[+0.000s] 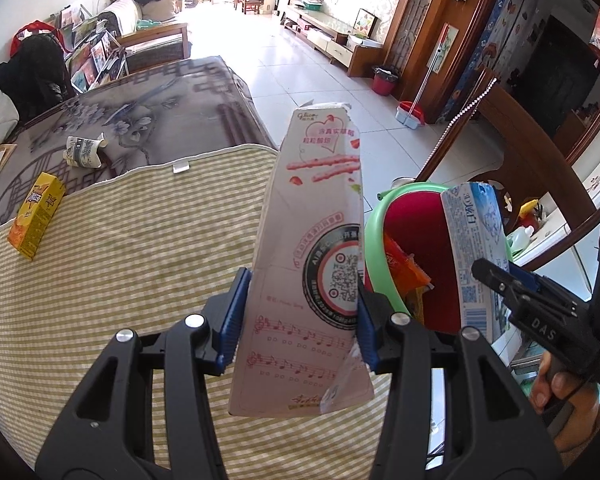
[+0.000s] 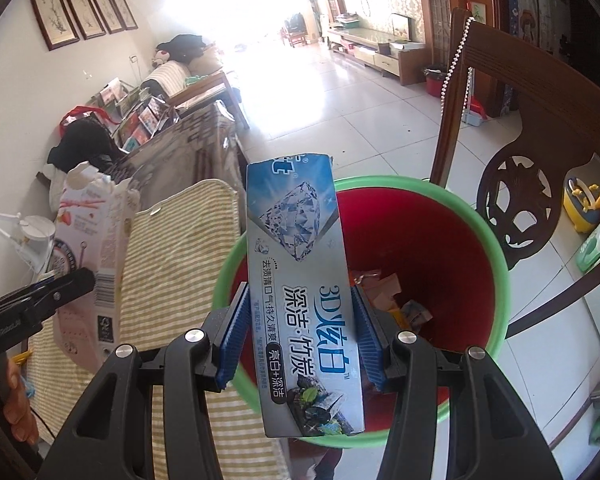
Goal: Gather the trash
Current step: 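Open the right tool over the bin while the left tool releases the pink carton, then grasp the yellow iced-tea box with the left tool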
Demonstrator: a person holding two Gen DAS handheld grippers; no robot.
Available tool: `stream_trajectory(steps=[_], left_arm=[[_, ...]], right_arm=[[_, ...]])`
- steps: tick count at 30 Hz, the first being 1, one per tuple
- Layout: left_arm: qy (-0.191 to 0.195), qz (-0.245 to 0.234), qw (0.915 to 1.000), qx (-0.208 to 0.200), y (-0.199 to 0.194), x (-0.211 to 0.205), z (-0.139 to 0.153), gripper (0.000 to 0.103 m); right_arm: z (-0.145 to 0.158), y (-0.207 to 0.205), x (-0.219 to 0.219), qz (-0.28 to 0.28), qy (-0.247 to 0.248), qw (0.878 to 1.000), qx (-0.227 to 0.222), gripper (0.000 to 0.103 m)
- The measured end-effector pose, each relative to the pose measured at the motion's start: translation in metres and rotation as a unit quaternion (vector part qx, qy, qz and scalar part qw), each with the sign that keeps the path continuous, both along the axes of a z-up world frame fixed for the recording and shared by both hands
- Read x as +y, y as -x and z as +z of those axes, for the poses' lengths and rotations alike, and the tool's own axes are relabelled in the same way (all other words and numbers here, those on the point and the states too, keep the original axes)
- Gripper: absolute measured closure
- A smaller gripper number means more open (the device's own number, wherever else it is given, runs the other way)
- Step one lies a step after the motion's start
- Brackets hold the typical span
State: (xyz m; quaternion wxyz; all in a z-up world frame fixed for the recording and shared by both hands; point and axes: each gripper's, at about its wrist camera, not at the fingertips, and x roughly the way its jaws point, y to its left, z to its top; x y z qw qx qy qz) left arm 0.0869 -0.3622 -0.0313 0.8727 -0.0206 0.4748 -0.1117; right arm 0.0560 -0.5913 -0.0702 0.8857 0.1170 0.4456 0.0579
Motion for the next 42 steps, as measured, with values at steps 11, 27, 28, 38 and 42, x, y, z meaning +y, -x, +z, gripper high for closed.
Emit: stream_trajectory(steps=[11, 27, 28, 38, 42], left_arm=[[-0.013, -0.02, 0.9997, 0.005, -0.007, -0.024, -0.004, 0.057], [0.008, -0.156, 0.9865, 0.048, -0.017, -0.122, -0.035, 0.057], [0.009, -0.158, 0.9861, 0.05, -0.017, -0.125, -0.036, 0.057], [0.024, -0.148, 0.9878, 0.041, -0.023, -0.117, -0.027, 0.034], [0.022, -0.115, 0.9927, 0.029, -0.021, -0.084, -0.021, 0.03]], right_arm=[[-0.004, -0.016, -0.026, -0.043, 0.012, 0.999, -0.01, 0.039], [0.007, 0.045, -0.098, -0.166, 0.0, 0.986, -0.024, 0.032], [0.008, 0.049, -0.101, -0.172, 0.001, 0.985, -0.023, 0.032], [0.015, 0.061, -0.09, -0.171, 0.003, 0.985, -0.033, 0.032], [0.017, 0.053, -0.07, -0.142, 0.005, 0.989, -0.039, 0.032]])
